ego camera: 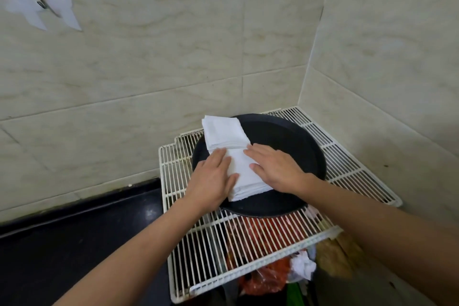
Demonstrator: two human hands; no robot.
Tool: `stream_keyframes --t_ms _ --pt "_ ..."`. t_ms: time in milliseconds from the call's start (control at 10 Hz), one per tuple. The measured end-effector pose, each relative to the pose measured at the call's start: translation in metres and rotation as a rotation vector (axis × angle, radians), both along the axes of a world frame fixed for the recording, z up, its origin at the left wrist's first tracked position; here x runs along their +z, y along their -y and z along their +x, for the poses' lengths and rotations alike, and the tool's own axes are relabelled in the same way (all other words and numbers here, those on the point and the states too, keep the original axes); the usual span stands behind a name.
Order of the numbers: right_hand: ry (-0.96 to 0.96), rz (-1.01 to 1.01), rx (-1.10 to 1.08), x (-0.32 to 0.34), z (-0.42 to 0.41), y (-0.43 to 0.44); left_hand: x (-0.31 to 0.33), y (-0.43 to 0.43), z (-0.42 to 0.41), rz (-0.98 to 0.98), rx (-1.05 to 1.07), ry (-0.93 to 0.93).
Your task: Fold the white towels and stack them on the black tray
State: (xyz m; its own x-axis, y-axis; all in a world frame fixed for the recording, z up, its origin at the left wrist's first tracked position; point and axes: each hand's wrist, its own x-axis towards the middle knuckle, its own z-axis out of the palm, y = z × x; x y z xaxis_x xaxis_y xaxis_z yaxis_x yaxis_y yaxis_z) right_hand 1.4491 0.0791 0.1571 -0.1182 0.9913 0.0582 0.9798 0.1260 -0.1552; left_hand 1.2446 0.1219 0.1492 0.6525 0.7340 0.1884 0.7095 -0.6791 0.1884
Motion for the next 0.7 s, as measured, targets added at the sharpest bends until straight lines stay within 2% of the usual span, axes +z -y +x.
stream_keyframes --t_ms 300,500,600,700 --pt "-0.010 -0.093 -0.007 -0.007 0.003 -0.001 -0.013 0.005 0.000 -0.099 0.083 0.046" --pt "-0.045 -0.112 -0.003 0.008 0.003 0.002 -0.009 0.013 -0.001 -0.060 0.162 0.122" --pt "-0.141 0.011 -0.034 0.022 0.006 0.009 -0.016 0.017 -0.005 0.010 0.246 0.129" --pt "-0.354 0.294 -0.033 0.050 0.008 0.014 -0.026 0.020 -0.005 0.036 0.330 -0.014"
